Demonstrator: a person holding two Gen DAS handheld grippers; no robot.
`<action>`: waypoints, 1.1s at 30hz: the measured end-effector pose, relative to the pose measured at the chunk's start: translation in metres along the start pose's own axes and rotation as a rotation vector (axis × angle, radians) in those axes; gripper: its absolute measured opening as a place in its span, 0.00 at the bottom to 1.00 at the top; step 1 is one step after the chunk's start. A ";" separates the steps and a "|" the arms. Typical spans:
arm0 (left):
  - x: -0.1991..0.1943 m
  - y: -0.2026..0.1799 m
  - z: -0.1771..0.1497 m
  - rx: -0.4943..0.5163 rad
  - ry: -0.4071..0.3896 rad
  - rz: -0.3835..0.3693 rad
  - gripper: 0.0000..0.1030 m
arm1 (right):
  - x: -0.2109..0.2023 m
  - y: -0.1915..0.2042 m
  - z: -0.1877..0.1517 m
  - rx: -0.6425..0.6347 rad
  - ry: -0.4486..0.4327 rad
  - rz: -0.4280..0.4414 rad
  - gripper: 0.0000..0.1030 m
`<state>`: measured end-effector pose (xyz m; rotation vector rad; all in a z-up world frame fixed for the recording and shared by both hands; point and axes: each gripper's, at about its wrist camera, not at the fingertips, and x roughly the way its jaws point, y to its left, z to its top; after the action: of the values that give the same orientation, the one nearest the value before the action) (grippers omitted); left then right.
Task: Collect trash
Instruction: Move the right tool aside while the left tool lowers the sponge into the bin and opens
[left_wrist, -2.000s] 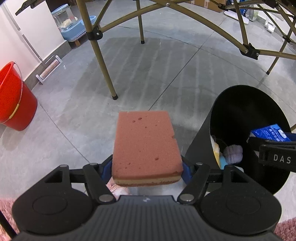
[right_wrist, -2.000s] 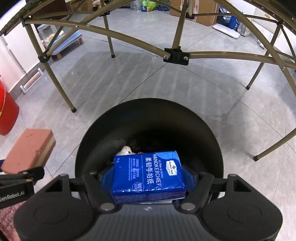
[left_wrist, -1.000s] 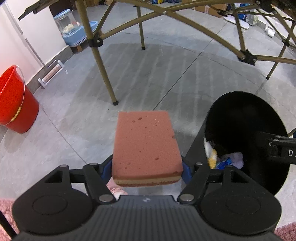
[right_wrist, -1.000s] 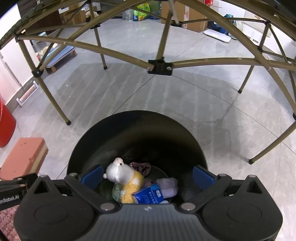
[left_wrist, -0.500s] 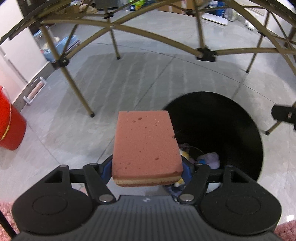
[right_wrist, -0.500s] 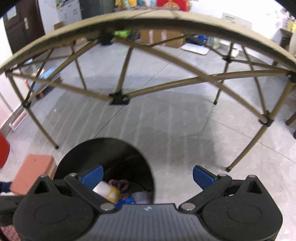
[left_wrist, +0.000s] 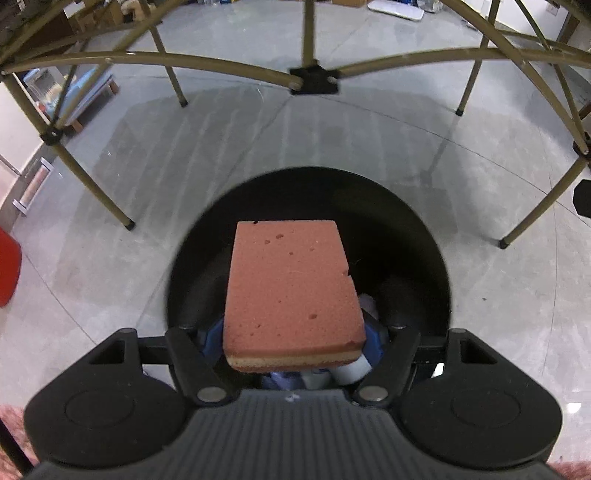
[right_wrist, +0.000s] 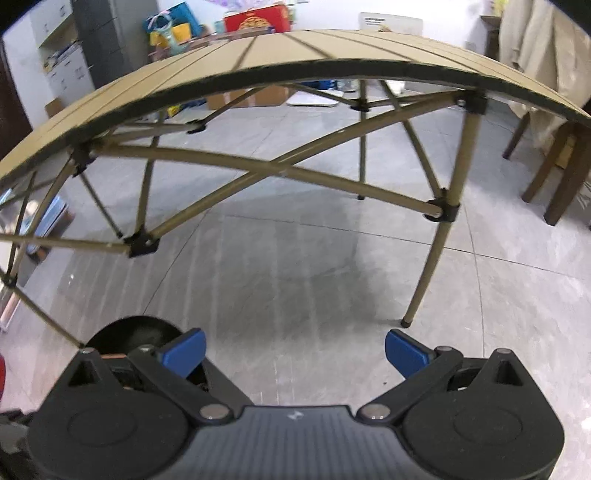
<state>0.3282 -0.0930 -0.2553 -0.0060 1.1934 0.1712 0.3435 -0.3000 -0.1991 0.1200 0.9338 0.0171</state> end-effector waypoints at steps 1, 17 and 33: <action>0.002 -0.006 0.000 0.006 0.006 0.009 0.69 | -0.001 -0.002 0.000 0.003 0.000 -0.007 1.00; 0.004 -0.022 0.004 -0.019 0.028 0.056 0.76 | -0.006 -0.011 0.002 -0.049 -0.032 -0.129 1.00; -0.005 -0.013 0.006 -0.068 0.008 0.040 1.00 | -0.010 -0.009 0.005 -0.057 -0.049 -0.112 1.00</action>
<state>0.3339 -0.1056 -0.2497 -0.0426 1.1955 0.2471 0.3407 -0.3101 -0.1891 0.0155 0.8889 -0.0627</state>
